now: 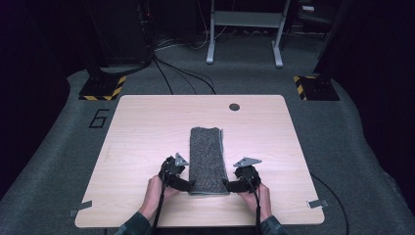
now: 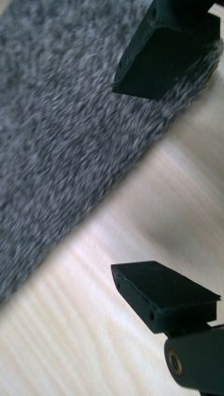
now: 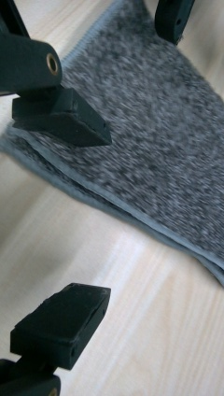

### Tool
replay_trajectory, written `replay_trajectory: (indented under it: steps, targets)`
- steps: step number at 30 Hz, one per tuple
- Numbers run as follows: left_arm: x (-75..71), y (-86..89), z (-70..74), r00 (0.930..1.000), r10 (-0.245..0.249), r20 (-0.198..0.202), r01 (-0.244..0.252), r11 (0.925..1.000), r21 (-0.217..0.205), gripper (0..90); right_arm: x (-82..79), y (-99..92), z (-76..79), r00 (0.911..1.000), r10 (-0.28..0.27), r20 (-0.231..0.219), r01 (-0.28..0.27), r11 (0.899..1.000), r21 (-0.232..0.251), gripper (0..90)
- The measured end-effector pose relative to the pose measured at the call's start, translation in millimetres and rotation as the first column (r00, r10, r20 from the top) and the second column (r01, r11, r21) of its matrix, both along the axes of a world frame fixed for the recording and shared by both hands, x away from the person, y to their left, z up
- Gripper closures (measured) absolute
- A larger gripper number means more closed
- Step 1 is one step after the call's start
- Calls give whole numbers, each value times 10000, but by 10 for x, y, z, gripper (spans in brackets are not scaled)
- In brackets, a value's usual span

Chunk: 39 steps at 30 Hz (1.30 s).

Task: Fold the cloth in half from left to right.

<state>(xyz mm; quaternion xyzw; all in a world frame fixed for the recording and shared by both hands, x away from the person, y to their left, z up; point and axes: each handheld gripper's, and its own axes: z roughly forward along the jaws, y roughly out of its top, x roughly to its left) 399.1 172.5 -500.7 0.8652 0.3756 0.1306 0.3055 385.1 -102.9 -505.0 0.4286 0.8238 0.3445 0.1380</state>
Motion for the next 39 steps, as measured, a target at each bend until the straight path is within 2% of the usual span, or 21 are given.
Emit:
replay_trajectory:
  steps: [1,2,3,6,7,8,12,16,21,23,25,27,28,29,30,31,32,33,37,39]
  targets:
    - [44,38,19,9999,91,-88,-93,9997,-233,105,21,-10,15,10000,69,-13,-69,10000,26,215]
    - [74,58,30,9999,166,-27,-167,9997,-179,100,60,-24,37,10000,70,48,-70,10000,27,214]
    - [125,91,41,9995,327,-53,-329,9988,-358,89,88,-28,51,9999,105,69,-106,9999,31,204]
    - [246,162,55,9980,584,-221,-594,9971,-471,47,214,-36,104,9995,324,6,-324,9994,-106,151]
    - [246,162,55,9980,584,-221,-594,9971,-471,27,240,-37,117,9993,366,11,-366,9993,-29,149]
    - [322,207,61,9974,630,-353,-652,9958,-645,24,288,-47,142,9992,391,54,-391,9992,-44,144]
    - [434,252,62,9952,902,-370,-926,9933,-694,5,438,-42,204,9992,365,-132,-365,9993,-14,120]
    - [536,287,68,9950,893,-439,-923,9930,-734,1,581,-48,247,9989,422,-216,-421,9991,57,103]
    - [652,307,100,9940,972,-494,-1015,9904,-941,1,718,-35,270,9980,499,-400,-501,9987,-49,67]
    - [707,306,137,9934,1089,-370,-1117,9901,-845,1,784,-3,268,9973,498,-539,-501,9987,-46,64]
    - [803,310,179,9923,1197,-310,-1222,9873,-1012,1,836,18,266,9971,543,-527,-548,9985,-79,59]
    - [885,310,191,9917,1219,-417,-1257,9866,-1041,1,911,42,260,9950,664,-743,-669,9978,-37,56]
    - [925,313,193,9914,1239,-429,-1281,9849,-1163,0,948,51,255,9953,697,-674,-706,9974,-116,55]
    - [925,313,193,9914,1239,-429,-1281,9849,-1163,0,978,65,256,9945,665,-809,-673,9977,-65,53]
    - [984,304,188,9893,1366,-516,-1420,9823,-1218,0,1007,70,255,9951,654,-737,-666,9977,-147,52]
    - [984,304,188,9893,1366,-516,-1420,9823,-1218,0,1007,70,255,9951,654,-737,-666,9977,-147,52]
    - [1050,303,181,9877,1436,-619,-1509,9790,-1369,0,1070,80,252,9937,652,-906,-660,9978,-58,49]
    - [1066,295,177,9875,1492,-499,-1544,9801,-1251,0,1099,82,252,9940,653,-872,-661,9978,-66,49]
    - [1126,280,176,9875,1472,-563,-1528,9816,-1144,1,1184,105,262,9940,584,-920,-586,9983,2,51]
    - [1227,263,189,9848,1643,-561,-1702,9773,-1259,1,1252,105,249,9933,567,-1007,-554,9983,153,51]
